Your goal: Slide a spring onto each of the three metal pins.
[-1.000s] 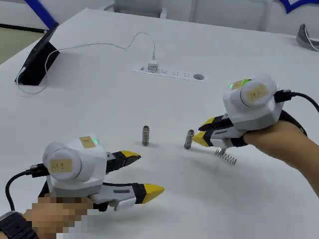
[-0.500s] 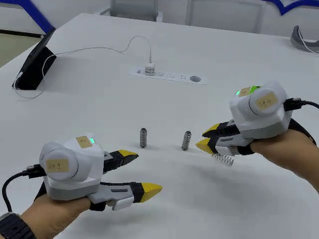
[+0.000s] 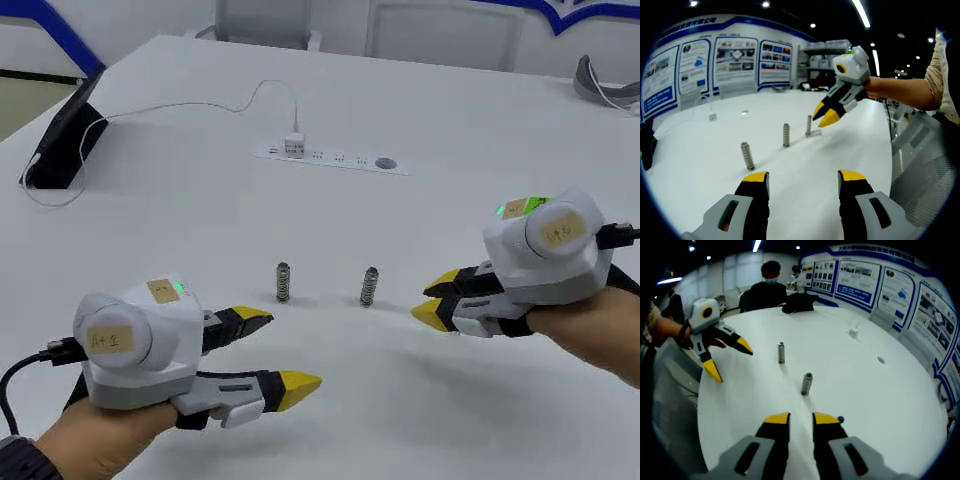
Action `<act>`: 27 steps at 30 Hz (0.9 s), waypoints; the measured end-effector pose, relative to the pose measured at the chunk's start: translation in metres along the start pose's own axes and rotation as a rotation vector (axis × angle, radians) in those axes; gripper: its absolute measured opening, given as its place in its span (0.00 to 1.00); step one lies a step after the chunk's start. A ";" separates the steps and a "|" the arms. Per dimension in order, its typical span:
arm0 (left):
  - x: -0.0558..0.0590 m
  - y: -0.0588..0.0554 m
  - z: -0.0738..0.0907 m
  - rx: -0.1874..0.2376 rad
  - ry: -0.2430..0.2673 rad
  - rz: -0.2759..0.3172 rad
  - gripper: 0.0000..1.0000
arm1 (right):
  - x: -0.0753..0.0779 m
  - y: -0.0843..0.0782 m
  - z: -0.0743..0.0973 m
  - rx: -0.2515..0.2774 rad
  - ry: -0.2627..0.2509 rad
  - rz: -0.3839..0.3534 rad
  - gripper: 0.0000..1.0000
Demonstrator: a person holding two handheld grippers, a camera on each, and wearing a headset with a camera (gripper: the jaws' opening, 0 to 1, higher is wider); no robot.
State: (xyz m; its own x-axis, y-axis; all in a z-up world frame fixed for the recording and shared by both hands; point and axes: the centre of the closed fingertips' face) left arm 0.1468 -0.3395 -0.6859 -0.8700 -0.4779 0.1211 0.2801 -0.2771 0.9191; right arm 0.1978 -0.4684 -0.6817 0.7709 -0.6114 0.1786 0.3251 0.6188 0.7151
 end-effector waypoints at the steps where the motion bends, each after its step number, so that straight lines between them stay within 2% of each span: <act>1: 0.000 0.000 0.000 0.000 0.000 0.000 0.56 | 0.001 -0.002 0.001 -0.002 -0.002 -0.007 0.19; 13: 0.003 0.000 -0.001 -0.006 -0.006 -0.003 0.56 | 0.014 -0.029 0.007 -0.032 -0.035 -0.049 0.19; 27: 0.004 -0.004 -0.003 -0.018 -0.004 0.006 0.55 | 0.024 -0.059 -0.007 -0.098 -0.038 -0.061 0.18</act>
State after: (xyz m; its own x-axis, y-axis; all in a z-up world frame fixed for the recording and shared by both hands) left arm 0.1436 -0.3425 -0.6901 -0.8699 -0.4764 0.1278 0.2923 -0.2892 0.9115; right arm 0.2012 -0.5164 -0.7241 0.7275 -0.6663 0.1638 0.4238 0.6241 0.6565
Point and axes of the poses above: the centre of the closed fingertips' face, and the gripper's own axes: z roughly backward along the fingers, x roughly to its right, y roughly out of its top, and after that the axes turned 6 degrees about -y, right-handed
